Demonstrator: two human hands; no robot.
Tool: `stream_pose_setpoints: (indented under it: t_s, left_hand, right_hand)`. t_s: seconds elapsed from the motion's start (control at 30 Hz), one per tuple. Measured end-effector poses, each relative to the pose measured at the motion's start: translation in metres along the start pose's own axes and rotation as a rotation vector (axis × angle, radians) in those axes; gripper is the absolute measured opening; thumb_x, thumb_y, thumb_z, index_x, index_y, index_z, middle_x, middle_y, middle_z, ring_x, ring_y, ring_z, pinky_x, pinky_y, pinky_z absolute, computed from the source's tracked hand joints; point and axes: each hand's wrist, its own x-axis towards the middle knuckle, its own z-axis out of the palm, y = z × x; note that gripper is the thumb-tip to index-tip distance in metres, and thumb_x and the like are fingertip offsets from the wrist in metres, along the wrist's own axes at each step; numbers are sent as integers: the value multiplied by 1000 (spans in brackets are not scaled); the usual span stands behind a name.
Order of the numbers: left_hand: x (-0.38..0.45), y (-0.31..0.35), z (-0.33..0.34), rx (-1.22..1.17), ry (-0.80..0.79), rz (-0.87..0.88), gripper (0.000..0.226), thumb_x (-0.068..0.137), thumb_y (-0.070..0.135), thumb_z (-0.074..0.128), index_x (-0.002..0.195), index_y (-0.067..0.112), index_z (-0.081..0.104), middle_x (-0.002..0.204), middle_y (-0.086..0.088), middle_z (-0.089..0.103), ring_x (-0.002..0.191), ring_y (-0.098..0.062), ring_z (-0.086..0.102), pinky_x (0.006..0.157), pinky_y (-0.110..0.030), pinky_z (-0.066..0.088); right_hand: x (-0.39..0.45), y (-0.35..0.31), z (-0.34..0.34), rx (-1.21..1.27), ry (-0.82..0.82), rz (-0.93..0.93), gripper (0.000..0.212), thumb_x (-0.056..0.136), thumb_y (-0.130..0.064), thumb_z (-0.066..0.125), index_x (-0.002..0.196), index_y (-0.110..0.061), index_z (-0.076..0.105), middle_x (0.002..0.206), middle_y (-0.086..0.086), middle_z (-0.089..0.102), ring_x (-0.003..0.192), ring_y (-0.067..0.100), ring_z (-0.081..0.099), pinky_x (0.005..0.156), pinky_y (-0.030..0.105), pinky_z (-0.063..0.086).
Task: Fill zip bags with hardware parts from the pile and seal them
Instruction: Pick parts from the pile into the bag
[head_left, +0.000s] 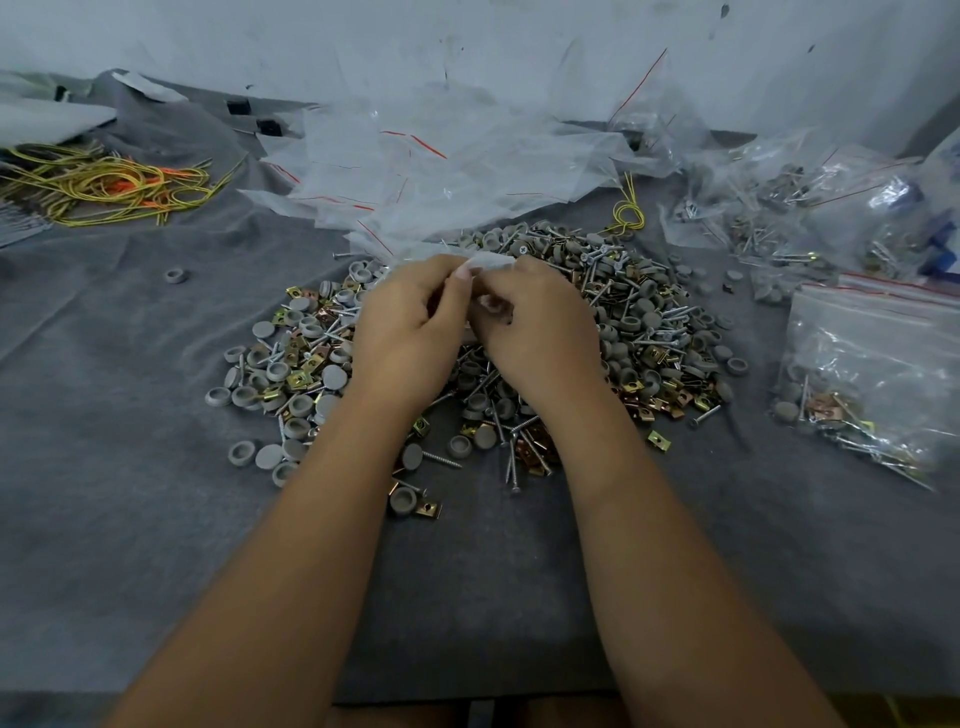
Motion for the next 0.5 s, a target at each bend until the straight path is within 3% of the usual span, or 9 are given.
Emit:
stream_pose_setpoints:
  t_s: [0.13,0.23,0.33,0.5]
  left_hand:
    - [0,-1,1,78,37,-32,34,94,37,41,99,20,71,70,6,63,68,-15,58,61,-36,47]
    - [2,-4,-1,118,137,-106,32,95,34,42,94,19,69,56,7,53,50,-7,46,50,-30,33]
    - [3,-5,-3,128,190,-143,32,97,32,43,88,13,68,53,5,49,47,-10,42,49,-31,31]
    - [2,-4,-3,145,189,-157,33,98,31,43,89,12,68,57,3,53,50,-12,44,49,-31,32]
  right_hand:
    - [-1,0,3,-20,-31,-5,18,90,-31,64,102,-21,73,89,-3,50,85,20,53,63,30,42]
    - [-1,-2,1,158,58,-29,14,87,-23,67,98,-20,75,97,-6,52,89,12,55,71,29,49]
    - [-1,-6,-3,289,171,-18,15,85,-15,61,96,-17,71,98,-2,57,80,11,57,69,34,53]
    - [3,6,-12,278,329,232,19,88,-8,52,95,-22,64,93,-6,62,75,6,56,63,32,51]
